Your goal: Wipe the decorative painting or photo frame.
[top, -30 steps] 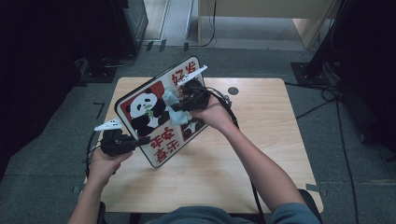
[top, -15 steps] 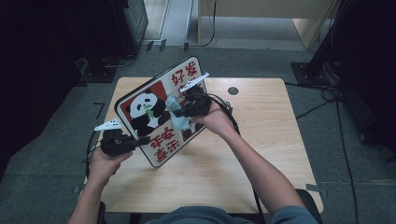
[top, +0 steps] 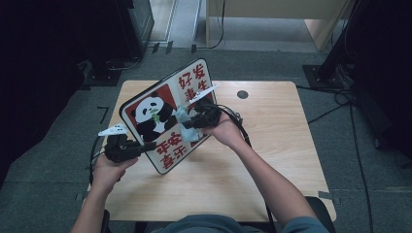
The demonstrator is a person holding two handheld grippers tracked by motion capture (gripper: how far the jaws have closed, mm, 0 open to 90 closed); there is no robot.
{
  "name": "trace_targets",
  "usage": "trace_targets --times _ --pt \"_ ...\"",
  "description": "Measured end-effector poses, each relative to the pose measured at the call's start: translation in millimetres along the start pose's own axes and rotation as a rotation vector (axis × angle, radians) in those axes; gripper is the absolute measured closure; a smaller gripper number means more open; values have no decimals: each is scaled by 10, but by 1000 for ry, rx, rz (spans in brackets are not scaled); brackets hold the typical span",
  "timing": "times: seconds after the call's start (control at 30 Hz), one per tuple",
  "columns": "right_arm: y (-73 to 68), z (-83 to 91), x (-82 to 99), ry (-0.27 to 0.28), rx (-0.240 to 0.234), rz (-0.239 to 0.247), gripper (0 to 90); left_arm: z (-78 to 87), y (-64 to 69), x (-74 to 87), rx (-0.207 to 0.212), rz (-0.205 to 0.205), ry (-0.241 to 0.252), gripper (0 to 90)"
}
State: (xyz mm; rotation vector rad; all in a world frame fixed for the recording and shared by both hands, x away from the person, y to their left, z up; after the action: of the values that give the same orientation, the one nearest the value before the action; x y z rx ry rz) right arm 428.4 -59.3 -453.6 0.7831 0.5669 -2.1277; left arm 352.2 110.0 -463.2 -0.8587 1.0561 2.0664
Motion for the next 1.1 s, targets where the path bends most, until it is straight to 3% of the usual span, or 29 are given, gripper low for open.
trace_targets --times 0.6,1.1 --pt "-7 -198 349 -29 -2 -17 790 -1 2 0 -2 -1 0 794" --pt "-15 -402 685 -86 -15 -46 788 -2 2 1 -3 -1 2 793"
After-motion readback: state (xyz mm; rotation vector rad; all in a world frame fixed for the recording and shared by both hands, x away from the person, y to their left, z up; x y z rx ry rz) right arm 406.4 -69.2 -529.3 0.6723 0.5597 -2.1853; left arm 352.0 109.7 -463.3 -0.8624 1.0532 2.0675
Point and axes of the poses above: each handheld gripper's, and its own axes: z roughly backward along the jaws, x roughly out of its underside, y roughly to its right, the point moved 9 cm from there along -z, roughly forward along the jaws, and after that the axes turned 10 degrees about x, right-handed, at the moved point
